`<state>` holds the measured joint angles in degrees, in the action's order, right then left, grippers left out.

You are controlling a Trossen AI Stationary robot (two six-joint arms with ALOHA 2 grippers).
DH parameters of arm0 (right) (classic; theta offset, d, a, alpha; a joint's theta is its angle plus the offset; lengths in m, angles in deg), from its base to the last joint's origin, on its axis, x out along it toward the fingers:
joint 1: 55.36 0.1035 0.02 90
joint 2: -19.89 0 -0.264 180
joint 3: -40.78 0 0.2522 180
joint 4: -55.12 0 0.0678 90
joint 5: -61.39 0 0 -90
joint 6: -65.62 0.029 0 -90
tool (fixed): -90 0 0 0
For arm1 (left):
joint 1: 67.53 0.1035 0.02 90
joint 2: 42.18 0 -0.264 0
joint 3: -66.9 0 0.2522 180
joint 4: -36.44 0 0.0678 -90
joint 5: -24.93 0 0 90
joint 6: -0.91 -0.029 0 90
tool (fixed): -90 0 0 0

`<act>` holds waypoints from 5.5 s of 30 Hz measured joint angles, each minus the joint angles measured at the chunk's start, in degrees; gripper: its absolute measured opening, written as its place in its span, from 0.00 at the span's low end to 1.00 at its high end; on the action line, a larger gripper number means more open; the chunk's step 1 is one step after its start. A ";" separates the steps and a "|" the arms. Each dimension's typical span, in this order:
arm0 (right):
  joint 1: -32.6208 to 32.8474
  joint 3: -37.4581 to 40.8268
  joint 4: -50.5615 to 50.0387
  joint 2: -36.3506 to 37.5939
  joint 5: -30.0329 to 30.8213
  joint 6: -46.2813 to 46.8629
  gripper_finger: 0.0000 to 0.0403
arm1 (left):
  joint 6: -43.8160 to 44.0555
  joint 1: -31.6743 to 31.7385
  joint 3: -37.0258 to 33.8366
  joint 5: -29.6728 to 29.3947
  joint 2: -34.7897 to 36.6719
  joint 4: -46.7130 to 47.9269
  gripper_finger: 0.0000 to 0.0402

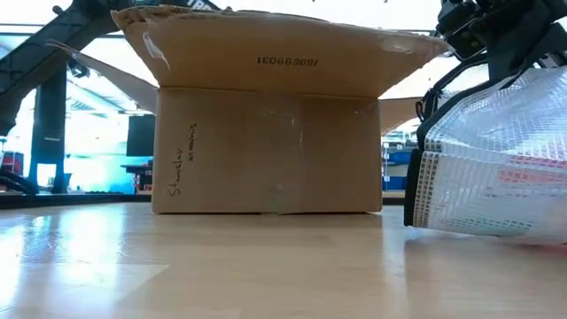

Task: Unpack boxes
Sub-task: Remove the white pill bottle from the cardboard box

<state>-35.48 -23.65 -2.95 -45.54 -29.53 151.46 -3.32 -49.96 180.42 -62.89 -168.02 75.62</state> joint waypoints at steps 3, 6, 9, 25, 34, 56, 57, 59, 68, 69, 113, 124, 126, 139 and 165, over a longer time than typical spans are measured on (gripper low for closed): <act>0.00 0.00 0.03 0.00 0.08 0.00 0.00 | -1.33 -0.22 0.11 -1.81 -0.83 -3.64 0.38; 0.00 0.00 0.04 0.00 0.06 0.00 0.00 | -0.89 -0.13 0.09 -1.93 -2.68 -4.73 0.30; 0.00 0.00 0.06 0.02 0.06 0.02 0.00 | 0.74 -0.03 0.07 -1.36 -4.73 -2.05 0.26; 0.04 0.00 0.05 0.01 1.38 0.02 0.00 | 5.62 1.31 5.49 -16.08 -4.68 9.28 0.24; 0.04 0.00 -0.05 0.00 1.57 -0.24 0.00 | 1.39 1.79 6.22 -0.07 -6.15 -1.70 0.24; 0.37 0.00 -0.15 0.02 1.32 -0.23 0.00 | 16.69 3.61 12.27 -11.17 -10.77 -6.49 0.20; 0.42 0.00 -0.17 0.02 1.35 -0.32 0.00 | 16.45 3.87 13.13 -9.45 -10.75 -6.36 0.20; 0.47 0.00 -0.16 0.02 1.33 -0.39 0.00 | 15.08 3.88 14.84 -5.22 -10.75 -4.58 0.20; 0.70 0.00 -0.63 0.02 2.91 -1.10 0.00 | 6.56 3.45 28.44 -2.48 -10.72 11.29 0.20; 0.70 0.00 -0.87 0.02 2.92 -1.35 0.00 | 5.43 3.39 30.08 -2.60 -10.68 13.68 0.20; -13.16 -19.41 19.78 6.98 14.33 -62.69 0.46 | 4.50 5.39 34.08 -0.75 17.69 45.22 0.20; -36.60 -40.45 -3.33 -17.26 -2.54 -85.73 0.65 | 1.82 9.94 34.08 7.74 20.84 50.16 0.20; -39.38 -45.29 -9.90 -23.13 -1.54 -89.67 0.70 | 0.66 10.82 34.08 10.20 20.87 50.00 0.20; -49.67 -51.84 -22.43 -48.58 9.08 -109.22 0.86 | -0.36 13.98 34.08 12.08 21.11 51.16 0.20; -51.28 -52.06 -27.05 -65.96 14.28 -116.38 0.73 | -3.24 13.94 34.08 12.08 21.11 49.06 0.19</act>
<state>-86.76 -75.72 -30.01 -111.50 -15.25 35.08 -6.56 -36.02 214.50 -50.81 -146.90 124.68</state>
